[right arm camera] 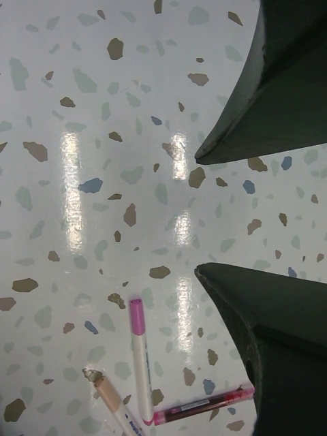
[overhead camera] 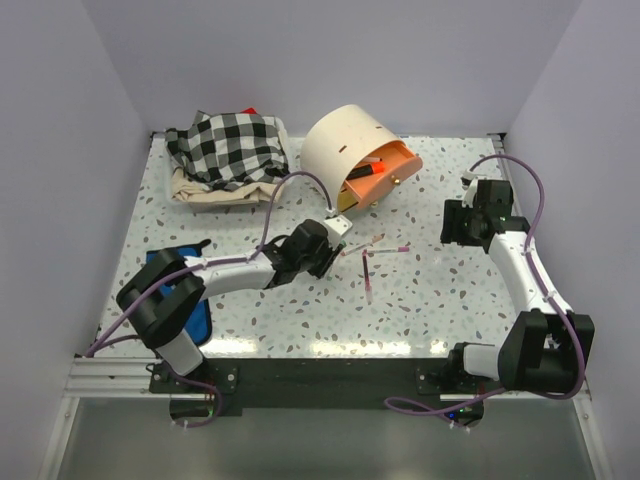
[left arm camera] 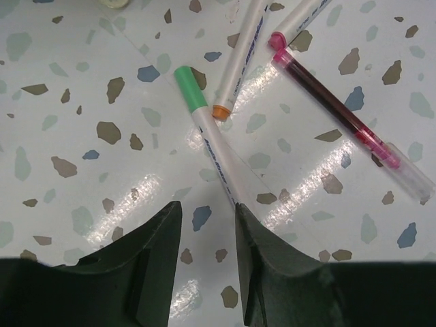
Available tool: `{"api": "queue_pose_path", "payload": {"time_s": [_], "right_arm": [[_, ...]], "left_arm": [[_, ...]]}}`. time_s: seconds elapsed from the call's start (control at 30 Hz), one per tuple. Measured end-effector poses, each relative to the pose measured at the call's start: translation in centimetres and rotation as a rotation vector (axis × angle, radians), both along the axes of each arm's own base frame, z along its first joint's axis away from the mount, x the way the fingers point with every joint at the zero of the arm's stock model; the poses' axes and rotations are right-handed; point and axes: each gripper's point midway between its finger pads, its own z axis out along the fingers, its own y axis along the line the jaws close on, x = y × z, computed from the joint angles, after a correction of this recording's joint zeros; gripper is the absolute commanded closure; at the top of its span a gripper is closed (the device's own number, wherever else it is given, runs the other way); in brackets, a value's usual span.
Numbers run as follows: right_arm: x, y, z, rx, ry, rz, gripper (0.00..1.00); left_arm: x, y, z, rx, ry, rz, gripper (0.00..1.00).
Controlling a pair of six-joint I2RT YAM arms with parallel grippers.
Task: Sort the stationery into containers
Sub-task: Pick up the pen from the center of the board.
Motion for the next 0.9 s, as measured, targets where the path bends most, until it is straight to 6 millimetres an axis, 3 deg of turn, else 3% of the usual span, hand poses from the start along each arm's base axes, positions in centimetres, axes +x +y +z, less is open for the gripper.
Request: {"api": "queue_pose_path", "payload": {"time_s": [0.33,0.53,0.9], "right_arm": [[0.0,0.0,0.0,0.001,-0.001,0.001,0.36],[0.0,0.0,0.0,0.000,-0.001,0.000,0.36],[-0.7,0.1,-1.2,0.002,0.030,0.001,0.36]], "left_arm": [[-0.3,-2.3,-2.1,0.003,0.042,0.006,0.57],[-0.6,-2.6,-3.6,0.023,0.067,0.015,0.61],[-0.3,-3.6,-3.9,0.008,0.086,-0.001,0.84]]}}
